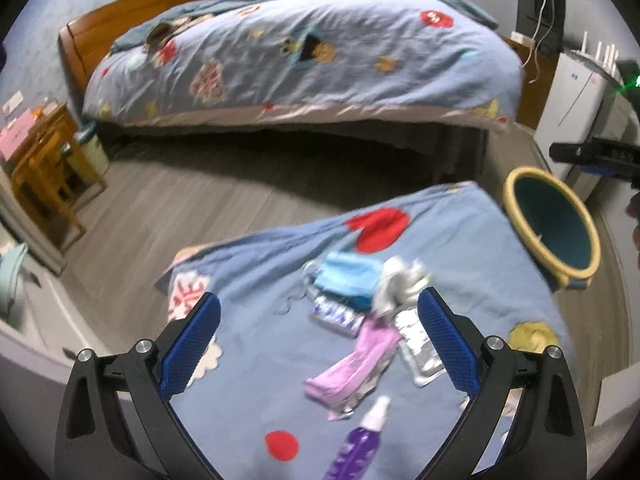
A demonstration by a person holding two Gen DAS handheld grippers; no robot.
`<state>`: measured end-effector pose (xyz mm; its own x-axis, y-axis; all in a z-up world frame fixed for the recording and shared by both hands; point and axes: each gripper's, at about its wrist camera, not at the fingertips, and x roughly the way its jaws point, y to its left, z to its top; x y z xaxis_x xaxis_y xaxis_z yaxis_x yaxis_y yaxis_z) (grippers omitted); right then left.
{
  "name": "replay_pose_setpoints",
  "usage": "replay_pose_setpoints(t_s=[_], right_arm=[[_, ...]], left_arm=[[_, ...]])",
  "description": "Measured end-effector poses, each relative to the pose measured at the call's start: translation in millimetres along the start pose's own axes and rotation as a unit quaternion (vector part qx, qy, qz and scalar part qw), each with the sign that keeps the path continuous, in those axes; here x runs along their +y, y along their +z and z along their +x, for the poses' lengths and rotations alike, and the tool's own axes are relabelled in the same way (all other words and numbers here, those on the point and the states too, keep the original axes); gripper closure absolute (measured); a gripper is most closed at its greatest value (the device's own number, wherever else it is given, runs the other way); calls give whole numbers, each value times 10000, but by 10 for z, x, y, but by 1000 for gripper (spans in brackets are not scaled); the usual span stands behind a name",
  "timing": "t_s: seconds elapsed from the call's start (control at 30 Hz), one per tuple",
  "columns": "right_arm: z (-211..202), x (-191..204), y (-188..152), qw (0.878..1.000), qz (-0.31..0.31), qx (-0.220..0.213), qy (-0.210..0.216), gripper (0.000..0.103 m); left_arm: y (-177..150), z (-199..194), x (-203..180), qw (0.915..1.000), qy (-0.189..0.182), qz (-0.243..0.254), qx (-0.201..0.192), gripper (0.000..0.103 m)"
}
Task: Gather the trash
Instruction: 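Move both open grippers back over the remaining trash on the cushion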
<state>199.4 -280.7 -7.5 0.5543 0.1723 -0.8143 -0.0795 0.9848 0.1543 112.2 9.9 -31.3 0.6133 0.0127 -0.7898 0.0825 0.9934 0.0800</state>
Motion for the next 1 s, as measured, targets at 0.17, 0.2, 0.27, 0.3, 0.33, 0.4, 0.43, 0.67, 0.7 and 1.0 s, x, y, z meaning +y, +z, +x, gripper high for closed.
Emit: replay_pose_setpoints(t_s=[0.17,0.2,0.27,0.3,0.33,0.4,0.43,0.67,0.7,1.0], right_arm=[[257,487,-115,9979,-493,406,124,6],[301,566,-139,9971,-601,460,104,6],[386,725,-197,9952,-796,569,68,6],[444,795,-229,9942,-858,649,74,6],[484,838,-249,9936,-875,705,96,6],[576,908,-305,9922,-881,862,191,6],[645,953,-336,9913,-876,954,235,6],[1053,1046,-472,9860,-467,1500,563,7],[1095,1059,-476,9852,-379,1544,644,10],[1454,1238,-563,9707,207,2002,1310,64]], left_arm=[[-225,248,66,9991,-72,81,400,5],[-279,328,55,9985,-130,139,519,5],[-360,405,22,9978,-142,257,595,5],[-409,458,-8,9972,-146,343,655,5],[-450,512,-35,9963,-158,436,722,5],[-519,587,-79,9948,-205,587,800,5],[-544,618,-99,9942,-248,632,838,5],[-561,692,13,9943,-448,233,939,5],[-554,701,52,9943,-460,150,948,5],[-634,752,61,9926,-613,209,1030,7]])
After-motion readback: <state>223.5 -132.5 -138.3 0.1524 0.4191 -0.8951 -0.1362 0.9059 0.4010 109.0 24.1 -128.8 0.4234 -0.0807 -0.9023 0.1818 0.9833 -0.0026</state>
